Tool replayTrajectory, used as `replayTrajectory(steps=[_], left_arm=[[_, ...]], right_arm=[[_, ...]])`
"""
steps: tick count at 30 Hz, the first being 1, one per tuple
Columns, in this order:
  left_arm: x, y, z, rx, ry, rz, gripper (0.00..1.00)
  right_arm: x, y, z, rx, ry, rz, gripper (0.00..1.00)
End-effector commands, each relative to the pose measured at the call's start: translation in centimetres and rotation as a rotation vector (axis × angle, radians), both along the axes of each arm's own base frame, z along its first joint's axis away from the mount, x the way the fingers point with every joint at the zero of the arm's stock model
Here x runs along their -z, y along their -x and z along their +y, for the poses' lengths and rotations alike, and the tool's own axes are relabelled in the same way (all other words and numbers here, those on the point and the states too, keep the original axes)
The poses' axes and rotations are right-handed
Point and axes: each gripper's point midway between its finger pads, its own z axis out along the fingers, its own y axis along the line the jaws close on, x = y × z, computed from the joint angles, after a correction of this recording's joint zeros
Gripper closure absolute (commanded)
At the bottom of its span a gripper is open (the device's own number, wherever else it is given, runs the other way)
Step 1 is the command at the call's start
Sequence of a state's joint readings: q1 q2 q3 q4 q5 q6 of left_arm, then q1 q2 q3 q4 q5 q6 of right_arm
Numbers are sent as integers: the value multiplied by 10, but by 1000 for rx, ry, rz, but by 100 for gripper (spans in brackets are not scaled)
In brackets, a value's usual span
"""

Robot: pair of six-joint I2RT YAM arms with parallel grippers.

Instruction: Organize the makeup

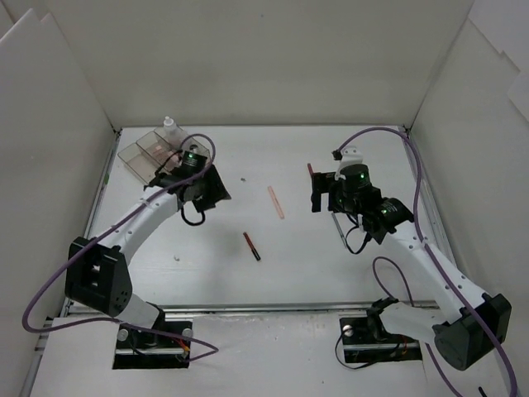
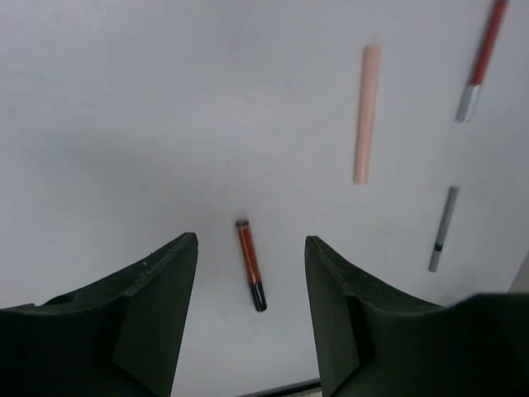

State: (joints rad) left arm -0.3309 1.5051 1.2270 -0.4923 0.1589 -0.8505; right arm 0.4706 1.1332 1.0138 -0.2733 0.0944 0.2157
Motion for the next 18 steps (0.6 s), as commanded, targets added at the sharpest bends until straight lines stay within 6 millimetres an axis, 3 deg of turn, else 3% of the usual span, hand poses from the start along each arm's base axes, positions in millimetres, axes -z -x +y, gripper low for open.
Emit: replayTrajectory(steps=[1,5,12,18], left_arm=[[16,31,2,-143,-61,105,50],[33,59,-34,-83,-143,157,51],[72,67,-84,9,-245,262,58],[104,72,-101,26,-263,351,61]], right_arm=[[-14,2,-9,46,-35,-63,2],[-6,12,-10,31,-42,-51,2],[-4,23,-12,21,-71,-57,2],[-4,30,-18,32,-74,-73,2]])
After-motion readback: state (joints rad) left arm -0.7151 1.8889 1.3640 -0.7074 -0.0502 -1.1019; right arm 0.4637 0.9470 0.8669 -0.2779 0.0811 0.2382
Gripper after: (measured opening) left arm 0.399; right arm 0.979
